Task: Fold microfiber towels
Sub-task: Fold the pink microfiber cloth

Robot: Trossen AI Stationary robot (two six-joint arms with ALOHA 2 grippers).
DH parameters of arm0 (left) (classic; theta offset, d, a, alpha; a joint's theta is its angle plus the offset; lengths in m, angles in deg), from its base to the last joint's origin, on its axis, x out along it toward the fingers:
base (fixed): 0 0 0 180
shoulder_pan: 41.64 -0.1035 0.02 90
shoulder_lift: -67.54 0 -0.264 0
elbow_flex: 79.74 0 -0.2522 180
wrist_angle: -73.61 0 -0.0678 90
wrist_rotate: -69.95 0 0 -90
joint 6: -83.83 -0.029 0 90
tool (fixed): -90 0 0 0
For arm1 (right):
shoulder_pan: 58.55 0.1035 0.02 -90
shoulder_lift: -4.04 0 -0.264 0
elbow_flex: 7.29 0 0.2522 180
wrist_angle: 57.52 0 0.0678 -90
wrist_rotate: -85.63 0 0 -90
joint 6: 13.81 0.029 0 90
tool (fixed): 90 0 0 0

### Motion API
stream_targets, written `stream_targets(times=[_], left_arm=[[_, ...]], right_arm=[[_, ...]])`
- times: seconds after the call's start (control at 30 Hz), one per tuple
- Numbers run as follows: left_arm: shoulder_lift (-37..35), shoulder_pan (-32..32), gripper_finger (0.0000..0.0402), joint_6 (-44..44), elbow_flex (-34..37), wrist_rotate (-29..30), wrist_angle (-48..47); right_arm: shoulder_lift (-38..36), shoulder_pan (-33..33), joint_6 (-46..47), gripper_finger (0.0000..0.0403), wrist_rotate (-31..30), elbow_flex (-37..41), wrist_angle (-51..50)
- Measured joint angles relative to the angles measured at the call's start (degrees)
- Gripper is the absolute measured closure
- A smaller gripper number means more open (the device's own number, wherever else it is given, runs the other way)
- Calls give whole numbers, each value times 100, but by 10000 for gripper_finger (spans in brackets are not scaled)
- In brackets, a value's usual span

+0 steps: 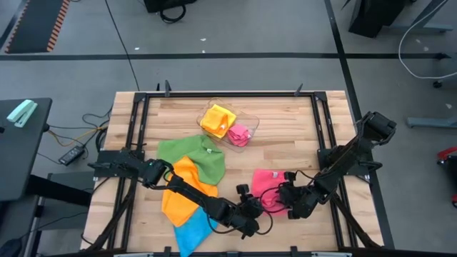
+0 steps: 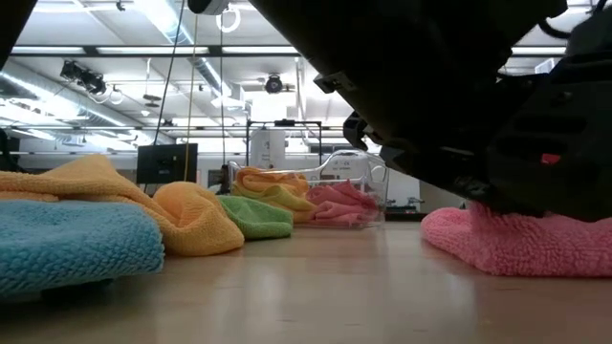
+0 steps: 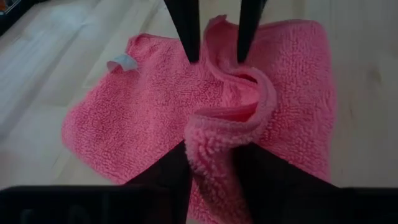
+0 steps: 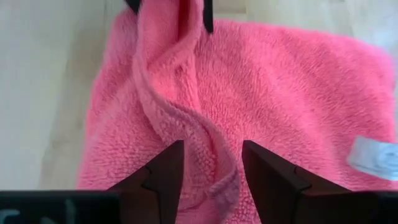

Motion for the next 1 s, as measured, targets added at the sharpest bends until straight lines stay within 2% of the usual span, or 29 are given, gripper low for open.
stream_targets(times=[0.27,0.47,0.67,0.87,1.0], left_arm=[[0,-68,280,-258,0,25,-203],[-7,-163,291,-147,0,73,-355],[-9,-159,279,6,0,72,-366],[-76,-77,255,-23,0,63,-354],[-183,-50,225,-270,-9,72,-330]], right_arm=[[-761,10,-147,199,-2,-4,-420],[-1275,166,-906,185,-22,-4,170],[-685,358,-1592,189,-97,-4,1181],[167,282,-1676,192,-224,-2,1548],[377,145,-1601,192,-224,-2,1611]])
